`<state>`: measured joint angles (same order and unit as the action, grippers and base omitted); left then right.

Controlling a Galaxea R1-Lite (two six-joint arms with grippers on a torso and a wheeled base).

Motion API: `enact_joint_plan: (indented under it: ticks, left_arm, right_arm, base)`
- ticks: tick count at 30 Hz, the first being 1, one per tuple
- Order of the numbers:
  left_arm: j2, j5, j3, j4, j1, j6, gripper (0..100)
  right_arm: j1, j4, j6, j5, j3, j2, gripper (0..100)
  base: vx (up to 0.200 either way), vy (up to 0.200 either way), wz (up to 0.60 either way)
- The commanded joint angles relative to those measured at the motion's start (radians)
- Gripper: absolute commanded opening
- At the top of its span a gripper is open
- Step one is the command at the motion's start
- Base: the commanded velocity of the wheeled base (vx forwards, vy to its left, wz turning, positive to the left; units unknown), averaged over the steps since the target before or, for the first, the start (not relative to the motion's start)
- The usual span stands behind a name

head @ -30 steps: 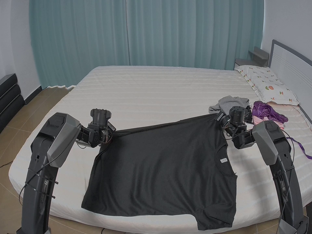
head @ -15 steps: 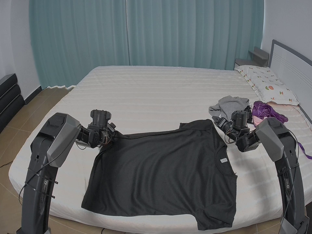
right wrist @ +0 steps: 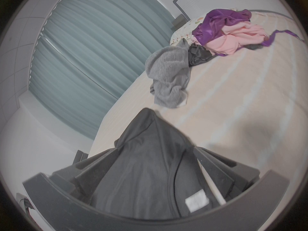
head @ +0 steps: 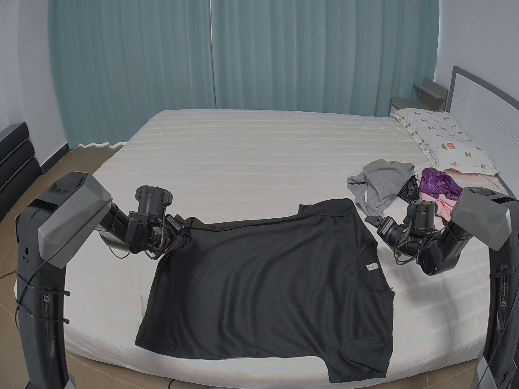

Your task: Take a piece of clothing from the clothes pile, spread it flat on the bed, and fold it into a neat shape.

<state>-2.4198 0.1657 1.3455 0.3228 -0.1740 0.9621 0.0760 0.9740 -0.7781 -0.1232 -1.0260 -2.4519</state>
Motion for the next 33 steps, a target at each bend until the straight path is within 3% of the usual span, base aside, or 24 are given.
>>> enact_joint_plan:
  ticks: [1, 6, 10, 16, 33]
  left_arm:
    - [0.372, -0.127, -0.536, 0.133, -0.032, 0.102, 100]
    - [0.413, -0.176, -0.68, 0.159, -0.03, 0.116, 100]
    - [0.406, -0.229, -0.761, 0.268, -0.03, 0.121, 100]
    - [0.366, -0.232, -0.832, 0.369, -0.028, 0.118, 100]
    - [0.375, -0.236, -0.887, 0.424, -0.042, 0.139, 100]
  right_arm:
    - [0.081, 0.347, -0.082, -0.033, 0.649, 0.31, 100]
    - [0.091, 0.439, -0.156, -0.046, 0.762, 0.289, 100]
    - [0.105, 0.451, -0.222, -0.098, 0.782, 0.254, 100]
    - [0.108, 0.453, -0.222, -0.099, 0.8, 0.238, 100]
    - [0.113, 0.456, -0.222, -0.099, 0.814, 0.237, 100]
  base:
    - [0.0, 0.0, 0.0]
    - [0.0, 0.0, 0.0]
    - [-0.15, 0.0, 0.0]
    - [-0.2, 0.1, 0.0]
    - [0.0, -0.024, 0.0]
